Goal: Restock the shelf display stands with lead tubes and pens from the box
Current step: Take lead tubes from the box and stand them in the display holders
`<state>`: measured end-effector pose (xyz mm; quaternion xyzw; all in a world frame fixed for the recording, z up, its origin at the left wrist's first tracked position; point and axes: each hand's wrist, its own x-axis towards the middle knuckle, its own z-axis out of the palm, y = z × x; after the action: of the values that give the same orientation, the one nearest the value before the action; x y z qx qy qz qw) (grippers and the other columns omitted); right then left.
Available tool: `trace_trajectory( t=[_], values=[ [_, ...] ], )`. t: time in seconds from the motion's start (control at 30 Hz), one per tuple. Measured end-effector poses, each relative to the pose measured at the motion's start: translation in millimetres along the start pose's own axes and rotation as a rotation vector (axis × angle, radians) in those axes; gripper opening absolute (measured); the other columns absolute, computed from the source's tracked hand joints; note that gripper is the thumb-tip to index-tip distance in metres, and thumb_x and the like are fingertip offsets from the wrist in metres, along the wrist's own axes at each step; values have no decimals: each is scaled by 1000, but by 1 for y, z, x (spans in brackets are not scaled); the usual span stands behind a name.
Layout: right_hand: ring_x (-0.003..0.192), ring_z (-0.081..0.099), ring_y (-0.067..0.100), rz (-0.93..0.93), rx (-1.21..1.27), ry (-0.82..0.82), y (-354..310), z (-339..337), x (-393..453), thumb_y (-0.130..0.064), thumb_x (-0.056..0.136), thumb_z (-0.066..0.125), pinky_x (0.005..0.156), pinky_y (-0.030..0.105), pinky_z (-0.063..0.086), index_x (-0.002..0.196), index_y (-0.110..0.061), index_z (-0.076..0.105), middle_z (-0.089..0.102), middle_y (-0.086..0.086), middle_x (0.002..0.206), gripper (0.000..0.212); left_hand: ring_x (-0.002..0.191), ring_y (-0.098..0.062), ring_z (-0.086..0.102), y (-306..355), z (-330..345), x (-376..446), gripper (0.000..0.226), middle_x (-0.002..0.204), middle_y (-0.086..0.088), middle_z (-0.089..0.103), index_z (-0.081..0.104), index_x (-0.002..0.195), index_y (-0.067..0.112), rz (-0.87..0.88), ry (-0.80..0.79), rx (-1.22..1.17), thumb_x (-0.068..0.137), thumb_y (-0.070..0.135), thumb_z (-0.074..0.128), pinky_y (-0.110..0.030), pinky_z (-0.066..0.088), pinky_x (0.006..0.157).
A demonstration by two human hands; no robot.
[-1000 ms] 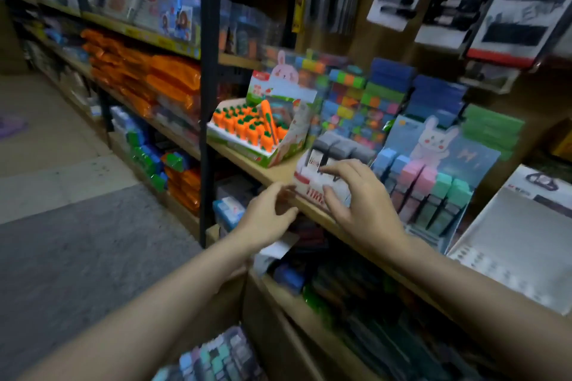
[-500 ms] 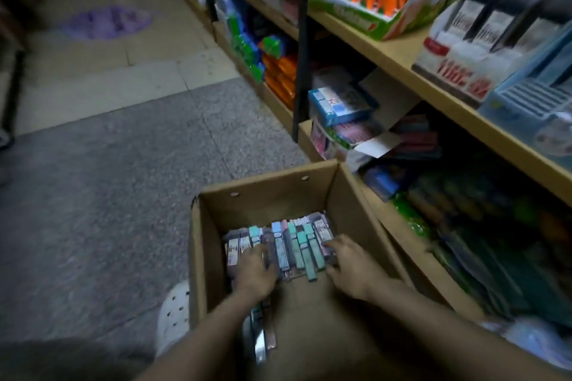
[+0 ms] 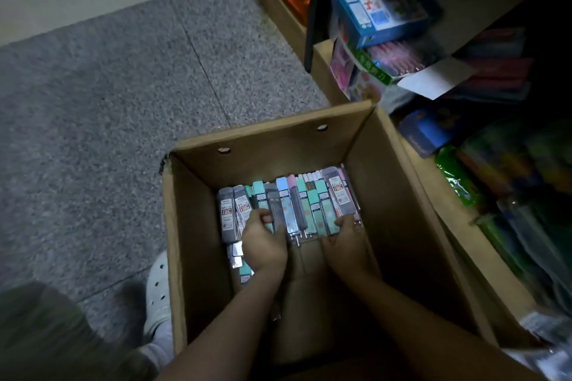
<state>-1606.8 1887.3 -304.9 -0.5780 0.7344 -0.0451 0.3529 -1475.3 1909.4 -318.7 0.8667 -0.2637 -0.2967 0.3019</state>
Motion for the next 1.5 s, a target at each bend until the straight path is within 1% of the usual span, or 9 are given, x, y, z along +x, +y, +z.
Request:
trace_trajectory(
  t=[0.27, 0.47, 0.63, 0.8, 0.93, 1.1, 1.23, 1.4, 1.5],
  values=[
    [108, 63, 23, 64, 233, -29, 14, 7, 2, -3, 84, 69, 83, 27, 52, 117, -9, 55, 64, 9, 118, 36, 87, -24, 62, 11, 8, 6, 9, 93, -3, 65, 64, 94, 13, 25, -22, 148, 86, 16, 65, -31, 49, 69],
    [89, 69, 32, 252, 495, -110, 19, -4, -5, 3, 79, 72, 81, 50, 57, 86, -17, 59, 70, 12, 92, 25, 91, -27, 58, 11, 2, -2, 7, 95, -10, 62, 57, 94, 6, 49, -65, 84, 89, 3, 57, -32, 46, 78],
    [87, 68, 24, 229, 688, -191, -5, -36, -23, 9, 82, 65, 65, 38, 61, 95, -16, 52, 66, 10, 92, 31, 85, -20, 51, 32, -17, -18, 10, 92, -7, 55, 49, 97, 12, -111, -324, -291, 95, 1, 48, -24, 43, 72],
    [66, 65, 12, -3, 810, -126, -48, -104, -58, 14, 85, 57, 50, 25, 57, 105, -18, 49, 63, 6, 83, 39, 73, -15, 71, 100, -64, -45, 20, 85, -5, 75, 63, 99, 9, -82, -665, -656, 97, -1, 45, -27, 57, 58],
    [53, 65, 10, -126, 864, -14, -72, -177, -97, 16, 84, 58, 46, 23, 53, 106, -7, 47, 63, 7, 74, 34, 91, -26, 66, 172, -103, -69, 19, 103, -14, 68, 58, 113, 8, 114, -899, -604, 100, 5, 44, -44, 57, 75],
    [91, 67, 27, -230, 792, 148, -77, -263, -152, 9, 80, 64, 80, 46, 59, 114, -10, 47, 64, 13, 100, 42, 70, -15, 62, 252, -149, -107, 16, 88, -4, 67, 54, 114, 17, 397, -1089, -397, 99, 13, 50, -28, 54, 59],
    [90, 68, 29, -309, 918, 121, -65, -314, -193, 19, 80, 61, 69, 44, 61, 120, -22, 43, 63, 16, 109, 60, 63, -17, 56, 286, -165, -139, 18, 81, -7, 64, 53, 117, 17, 540, -1253, -394, 100, 13, 48, -28, 48, 55],
    [74, 71, 21, -270, 1056, 174, -49, -352, -226, -4, 95, 57, 54, 33, 59, 123, -16, 45, 66, 10, 94, 33, 65, -19, 55, 310, -159, -172, 27, 79, -7, 60, 53, 123, 25, 448, -1437, -500, 104, 33, 35, -30, 50, 57],
    [78, 71, 19, -231, 1030, 285, -36, -366, -235, -17, 99, 53, 58, 31, 57, 115, -14, 54, 69, 8, 93, 16, 64, -19, 56, 322, -148, -192, 33, 78, -6, 61, 57, 118, 18, 291, -1522, -546, 103, 37, 36, -31, 52, 62]
  ],
)
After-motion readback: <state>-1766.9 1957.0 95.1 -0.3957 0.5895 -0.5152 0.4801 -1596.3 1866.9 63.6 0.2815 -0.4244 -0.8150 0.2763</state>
